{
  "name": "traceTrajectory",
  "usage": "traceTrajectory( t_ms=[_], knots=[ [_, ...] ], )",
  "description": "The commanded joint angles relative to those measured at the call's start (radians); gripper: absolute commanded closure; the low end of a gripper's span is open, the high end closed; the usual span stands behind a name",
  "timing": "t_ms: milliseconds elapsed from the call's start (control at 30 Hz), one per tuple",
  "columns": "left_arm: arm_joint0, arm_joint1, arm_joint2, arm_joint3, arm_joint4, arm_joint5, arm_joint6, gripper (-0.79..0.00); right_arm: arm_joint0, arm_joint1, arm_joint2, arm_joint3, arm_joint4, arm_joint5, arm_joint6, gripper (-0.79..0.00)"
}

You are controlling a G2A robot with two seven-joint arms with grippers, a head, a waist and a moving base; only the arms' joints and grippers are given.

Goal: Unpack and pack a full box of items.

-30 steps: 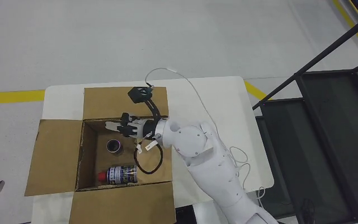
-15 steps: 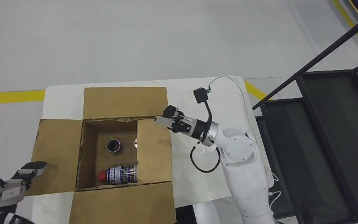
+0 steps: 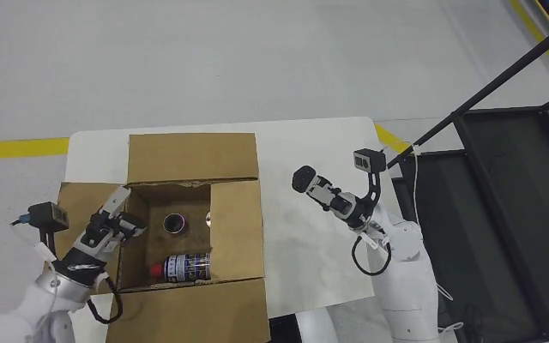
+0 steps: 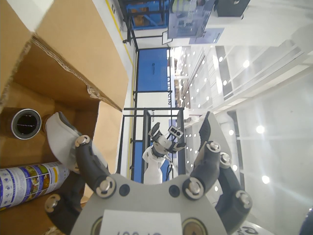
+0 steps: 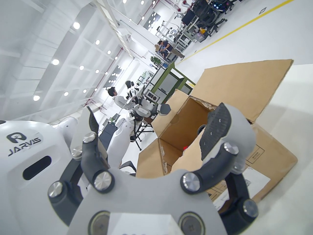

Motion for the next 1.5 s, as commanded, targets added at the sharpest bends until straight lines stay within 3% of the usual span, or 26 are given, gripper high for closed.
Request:
traceTrajectory(
  t_ms=[0,200,300,500,700,1100,1200,1333,1467],
  knots=[
    [-0.021,0.005,0.062,0.0,0.065,-0.027,-0.004,-0.785,0.001,0.001,0.004,0.012,0.017,0.0,0.0,-0.785],
    [-0.004,0.015,0.218,0.0,0.232,-0.121,0.014,-0.785,0.001,0.001,0.004,0.012,0.017,0.0,0.0,-0.785],
    [0.023,0.019,0.268,0.0,0.315,-0.205,0.052,-0.785,0.001,0.001,0.004,0.012,0.017,0.0,0.0,-0.785],
    [0.074,0.029,0.328,0.0,0.427,-0.264,0.08,-0.785,0.001,0.001,0.004,0.012,0.017,0.0,0.0,-0.785],
    [0.051,0.044,0.331,0.0,0.458,-0.255,0.007,-0.785,0.001,0.001,0.004,0.012,0.017,0.0,0.0,-0.785],
    [0.046,0.045,0.326,0.0,0.462,-0.257,0.006,-0.785,0.001,0.001,0.004,0.012,0.017,0.0,0.0,-0.785],
    [0.033,0.049,0.335,0.042,0.502,-0.274,0.014,-0.785,0.001,0.001,0.004,0.012,0.017,0.0,0.0,-0.785],
    [0.005,0.065,0.33,0.07,0.538,-0.363,-0.088,-0.785,0.001,0.001,0.004,0.012,0.017,0.0,0.0,-0.785],
    [-0.024,0.079,0.303,0.093,0.495,-0.385,-0.171,-0.785,0.001,0.001,0.004,0.012,0.017,0.0,0.0,-0.785]
  ],
)
